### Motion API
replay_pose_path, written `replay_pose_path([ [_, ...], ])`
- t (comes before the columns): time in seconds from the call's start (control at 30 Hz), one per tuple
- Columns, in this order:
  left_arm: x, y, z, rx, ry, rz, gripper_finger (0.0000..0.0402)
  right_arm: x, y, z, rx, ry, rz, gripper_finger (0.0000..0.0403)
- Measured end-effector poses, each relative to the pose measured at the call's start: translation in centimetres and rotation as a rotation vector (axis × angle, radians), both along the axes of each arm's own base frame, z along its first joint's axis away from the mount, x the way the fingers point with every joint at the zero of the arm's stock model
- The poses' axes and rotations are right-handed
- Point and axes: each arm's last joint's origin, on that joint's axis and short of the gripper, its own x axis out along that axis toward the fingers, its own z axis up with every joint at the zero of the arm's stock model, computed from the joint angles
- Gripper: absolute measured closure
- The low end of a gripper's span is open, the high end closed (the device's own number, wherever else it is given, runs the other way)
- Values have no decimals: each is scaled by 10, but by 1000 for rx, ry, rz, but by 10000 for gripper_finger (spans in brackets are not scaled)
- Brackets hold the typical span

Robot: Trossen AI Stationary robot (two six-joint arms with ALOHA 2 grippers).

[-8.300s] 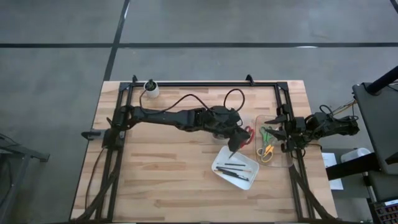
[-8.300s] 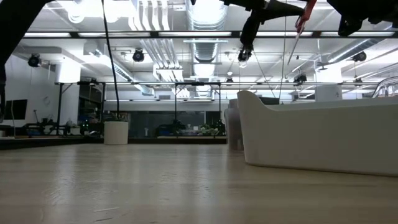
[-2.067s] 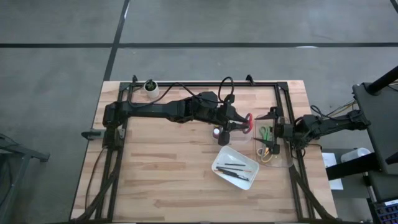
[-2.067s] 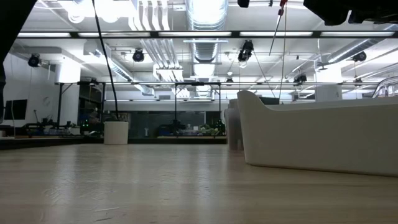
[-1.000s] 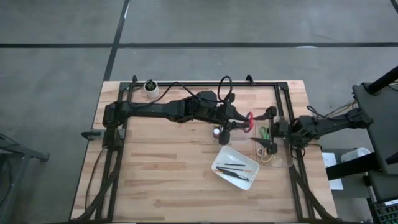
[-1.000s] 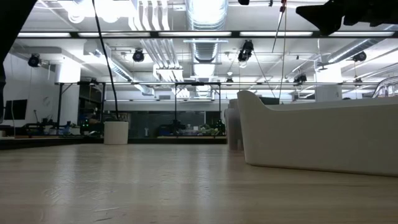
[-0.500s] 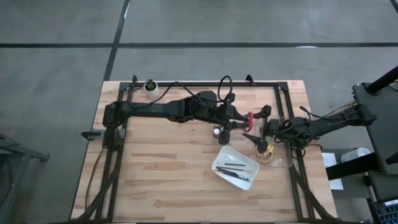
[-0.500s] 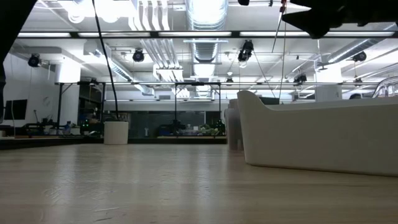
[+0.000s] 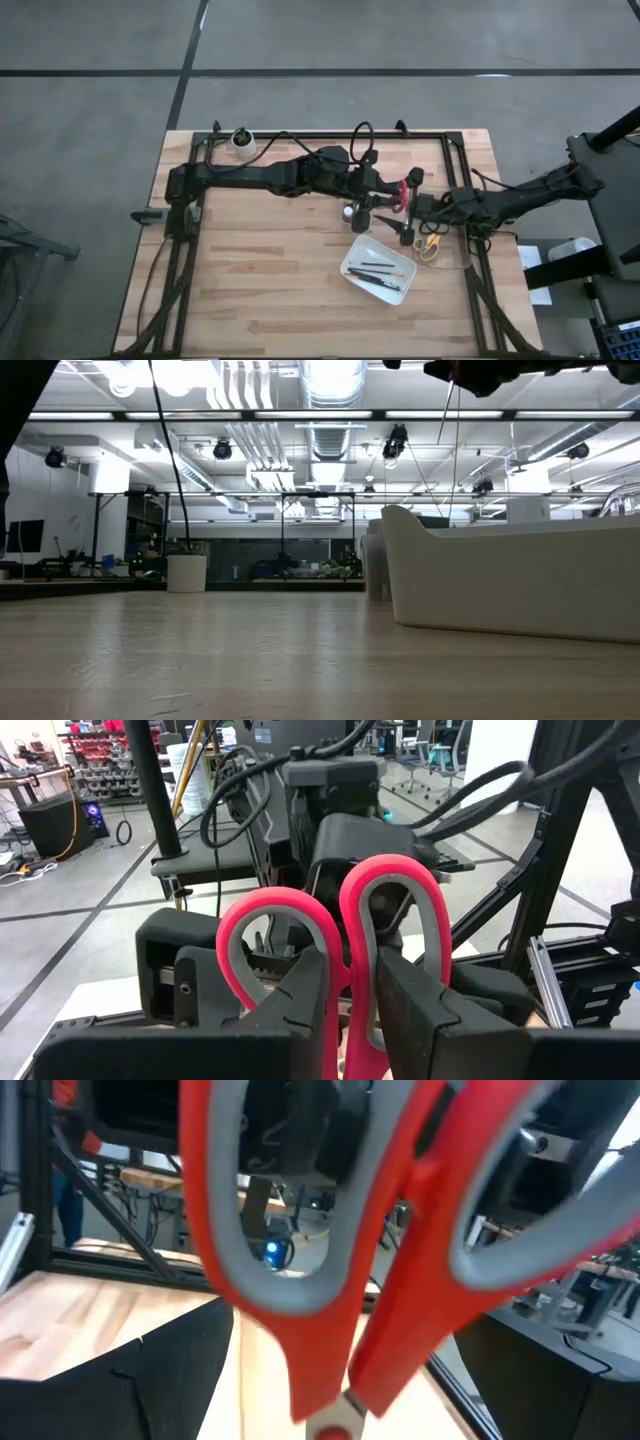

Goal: Pick & Place Paint Supplies
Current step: Put the red scissors into the right transparent bin

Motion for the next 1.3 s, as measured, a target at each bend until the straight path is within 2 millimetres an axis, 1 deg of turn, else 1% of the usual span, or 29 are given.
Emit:
replay_pose_path([
  [0.23, 0, 0, 0, 1, 0, 0, 334, 6, 1, 5, -8, 70, -29, 34],
  [0.47, 0, 0, 0, 1, 0, 0, 334, 3, 0, 14, -22, 53, -43, 34],
  [1.07, 0, 1, 0, 4, 0, 1, 334, 1, -1, 12, -24, 70, -64, 35],
  [1.17, 0, 1, 0, 4, 0, 1, 334, 1, -2, 12, -24, 69, -67, 52],
  [1.3, 0, 1, 0, 4, 0, 1, 334, 1, -2, 12, -24, 69, -68, 100],
])
